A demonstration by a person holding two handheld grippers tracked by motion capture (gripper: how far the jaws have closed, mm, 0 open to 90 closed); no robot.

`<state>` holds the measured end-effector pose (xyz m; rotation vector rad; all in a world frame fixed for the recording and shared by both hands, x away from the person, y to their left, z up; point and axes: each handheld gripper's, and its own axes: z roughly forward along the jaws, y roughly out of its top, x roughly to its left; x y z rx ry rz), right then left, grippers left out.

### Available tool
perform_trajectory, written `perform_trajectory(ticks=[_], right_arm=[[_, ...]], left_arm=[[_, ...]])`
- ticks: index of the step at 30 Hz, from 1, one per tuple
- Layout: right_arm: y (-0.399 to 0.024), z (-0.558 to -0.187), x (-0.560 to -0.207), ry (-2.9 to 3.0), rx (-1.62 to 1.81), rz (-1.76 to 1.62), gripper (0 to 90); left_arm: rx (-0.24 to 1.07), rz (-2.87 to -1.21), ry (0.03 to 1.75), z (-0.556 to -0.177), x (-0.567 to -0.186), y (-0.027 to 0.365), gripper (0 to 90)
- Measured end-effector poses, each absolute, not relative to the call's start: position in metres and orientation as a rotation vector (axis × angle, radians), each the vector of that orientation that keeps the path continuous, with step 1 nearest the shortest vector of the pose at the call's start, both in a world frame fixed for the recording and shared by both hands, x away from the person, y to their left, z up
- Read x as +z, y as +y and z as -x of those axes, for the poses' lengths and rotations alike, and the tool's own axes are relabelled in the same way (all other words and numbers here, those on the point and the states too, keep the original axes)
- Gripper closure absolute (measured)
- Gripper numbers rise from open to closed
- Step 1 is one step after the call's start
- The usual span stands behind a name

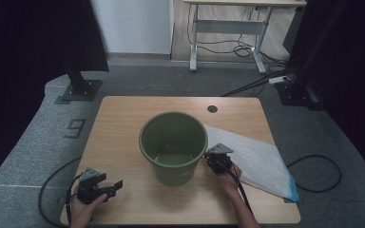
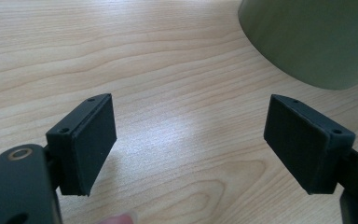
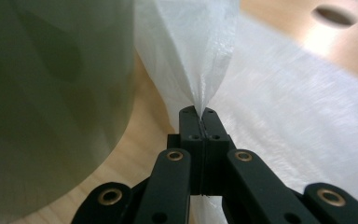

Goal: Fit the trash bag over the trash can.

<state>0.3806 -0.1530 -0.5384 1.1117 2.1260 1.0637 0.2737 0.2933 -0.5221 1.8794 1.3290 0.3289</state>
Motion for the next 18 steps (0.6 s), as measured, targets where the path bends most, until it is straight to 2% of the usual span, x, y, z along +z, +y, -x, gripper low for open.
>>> perform_trajectory(ticks=[9, 18], right_arm=[[-0.198, -0.371, -0.487, 1.863, 1.337, -1.235, 88.8], [-0.221, -0.354, -0.449, 1.718, 1.469, -1.223, 88.8]], left_arm=[[0.328, -1.878, 1.336, -0.273, -0.524, 0.294, 16.9], [0.324, -1.885, 1.336, -0.274, -0.525, 0.294, 16.9]])
